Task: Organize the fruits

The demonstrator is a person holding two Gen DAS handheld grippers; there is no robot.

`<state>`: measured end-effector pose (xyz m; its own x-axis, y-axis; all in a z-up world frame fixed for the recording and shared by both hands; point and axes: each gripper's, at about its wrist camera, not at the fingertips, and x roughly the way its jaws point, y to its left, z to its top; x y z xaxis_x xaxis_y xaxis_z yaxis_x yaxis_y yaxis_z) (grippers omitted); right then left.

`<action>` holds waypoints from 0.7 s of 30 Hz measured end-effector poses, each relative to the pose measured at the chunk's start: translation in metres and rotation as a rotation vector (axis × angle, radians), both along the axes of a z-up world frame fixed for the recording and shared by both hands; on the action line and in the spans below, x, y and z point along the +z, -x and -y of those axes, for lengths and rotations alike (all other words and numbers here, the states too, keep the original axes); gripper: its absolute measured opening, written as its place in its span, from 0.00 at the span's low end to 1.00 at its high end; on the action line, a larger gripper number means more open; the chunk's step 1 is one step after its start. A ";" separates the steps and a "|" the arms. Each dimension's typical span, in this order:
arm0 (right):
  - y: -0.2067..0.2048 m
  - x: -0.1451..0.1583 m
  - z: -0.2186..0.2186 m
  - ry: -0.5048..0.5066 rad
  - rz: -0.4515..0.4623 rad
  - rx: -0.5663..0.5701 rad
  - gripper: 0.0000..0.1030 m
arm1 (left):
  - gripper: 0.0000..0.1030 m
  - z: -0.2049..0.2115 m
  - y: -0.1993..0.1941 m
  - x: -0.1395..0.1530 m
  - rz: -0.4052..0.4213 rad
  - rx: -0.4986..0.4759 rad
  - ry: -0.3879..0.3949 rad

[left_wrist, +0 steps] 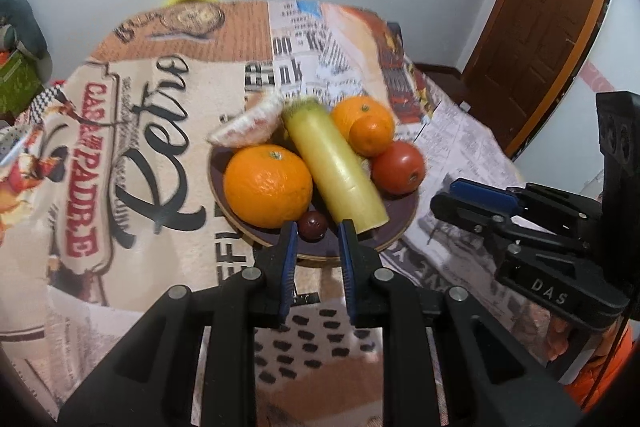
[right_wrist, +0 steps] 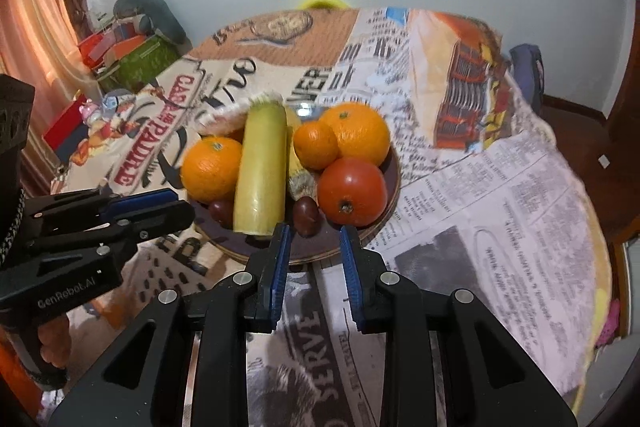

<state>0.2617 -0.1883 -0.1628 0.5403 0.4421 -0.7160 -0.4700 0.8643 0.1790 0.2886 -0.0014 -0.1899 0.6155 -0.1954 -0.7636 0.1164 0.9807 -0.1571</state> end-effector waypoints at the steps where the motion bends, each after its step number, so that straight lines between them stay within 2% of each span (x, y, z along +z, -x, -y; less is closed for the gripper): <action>1: 0.004 0.009 0.002 -0.005 0.018 -0.005 0.23 | 0.19 -0.001 0.006 0.010 0.022 0.003 -0.002; 10: 0.063 0.091 0.016 -0.084 0.214 -0.029 0.24 | 0.19 -0.003 0.071 0.095 0.239 0.022 -0.019; 15: 0.108 0.137 0.022 -0.150 0.350 -0.042 0.29 | 0.19 -0.002 0.121 0.145 0.383 0.036 -0.027; 21: 0.156 0.170 0.027 -0.198 0.485 -0.068 0.34 | 0.20 0.000 0.178 0.191 0.534 0.045 -0.034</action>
<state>0.1061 -0.2150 0.0074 0.8209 0.4959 -0.2832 -0.4833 0.8675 0.1181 0.1102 -0.0013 0.0013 0.9272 -0.1406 -0.3471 0.1293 0.9900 -0.0557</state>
